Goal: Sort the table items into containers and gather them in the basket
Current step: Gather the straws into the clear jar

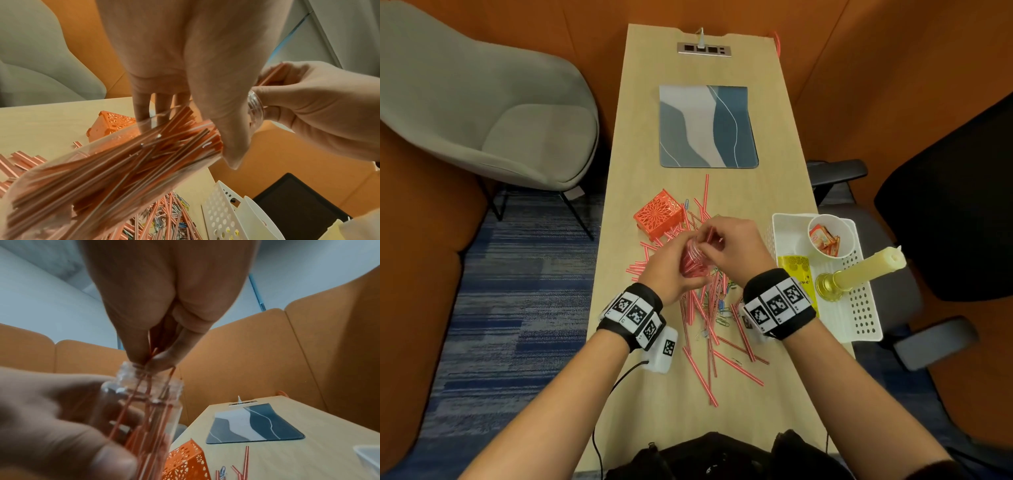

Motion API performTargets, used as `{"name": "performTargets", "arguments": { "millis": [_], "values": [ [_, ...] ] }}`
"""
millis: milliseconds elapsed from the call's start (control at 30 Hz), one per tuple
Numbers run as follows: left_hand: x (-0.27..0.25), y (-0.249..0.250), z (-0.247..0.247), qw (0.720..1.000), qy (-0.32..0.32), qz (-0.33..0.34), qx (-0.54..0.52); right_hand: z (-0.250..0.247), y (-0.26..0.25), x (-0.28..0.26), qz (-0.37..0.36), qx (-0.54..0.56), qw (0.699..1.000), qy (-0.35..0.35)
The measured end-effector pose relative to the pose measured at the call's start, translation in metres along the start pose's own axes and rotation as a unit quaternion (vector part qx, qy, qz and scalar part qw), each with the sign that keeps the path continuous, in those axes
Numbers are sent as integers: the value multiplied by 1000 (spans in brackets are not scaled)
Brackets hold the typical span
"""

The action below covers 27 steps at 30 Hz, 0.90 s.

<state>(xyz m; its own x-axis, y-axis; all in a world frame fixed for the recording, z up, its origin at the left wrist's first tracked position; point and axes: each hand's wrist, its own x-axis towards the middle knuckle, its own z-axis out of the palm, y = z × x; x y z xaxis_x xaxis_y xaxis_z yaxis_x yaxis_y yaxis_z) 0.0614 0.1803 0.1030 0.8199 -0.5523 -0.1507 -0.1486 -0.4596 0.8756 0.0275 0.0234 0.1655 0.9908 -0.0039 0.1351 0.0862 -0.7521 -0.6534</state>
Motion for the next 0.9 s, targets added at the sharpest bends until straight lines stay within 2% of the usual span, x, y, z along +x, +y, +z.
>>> {"name": "performTargets", "arguments": {
  "millis": [67,100,200,267,333,400,567,700,833,900],
  "values": [
    [-2,-2,0,1000,0,-5,-25,3,0,0,3,-22,1000,-1],
    [-3,-3,0,1000,1,-6,-25,3,1,0,13,-8,1000,20],
    [-9,-8,-2,1000,7,-13,-13,-2,3,0,81,135,983,98],
    [-12,-11,-3,1000,10,-12,-11,1,1,-1,116,212,968,66],
    [-13,-11,-4,1000,4,-10,-13,8,-3,-5,125,239,963,16],
    [-14,-11,-2,1000,-6,-4,-18,13,-8,-9,118,226,967,-6],
    [-23,-12,-1,1000,1,5,-19,5,-12,-13,71,167,983,24],
    [-28,-12,-7,1000,19,-1,-20,3,-13,-20,50,89,995,-1],
    [-32,-11,-13,999,28,-5,-30,3,-11,-20,65,102,990,72],
    [-34,-11,-14,999,30,-4,-34,5,-15,-19,43,87,994,53]
  ]
}}
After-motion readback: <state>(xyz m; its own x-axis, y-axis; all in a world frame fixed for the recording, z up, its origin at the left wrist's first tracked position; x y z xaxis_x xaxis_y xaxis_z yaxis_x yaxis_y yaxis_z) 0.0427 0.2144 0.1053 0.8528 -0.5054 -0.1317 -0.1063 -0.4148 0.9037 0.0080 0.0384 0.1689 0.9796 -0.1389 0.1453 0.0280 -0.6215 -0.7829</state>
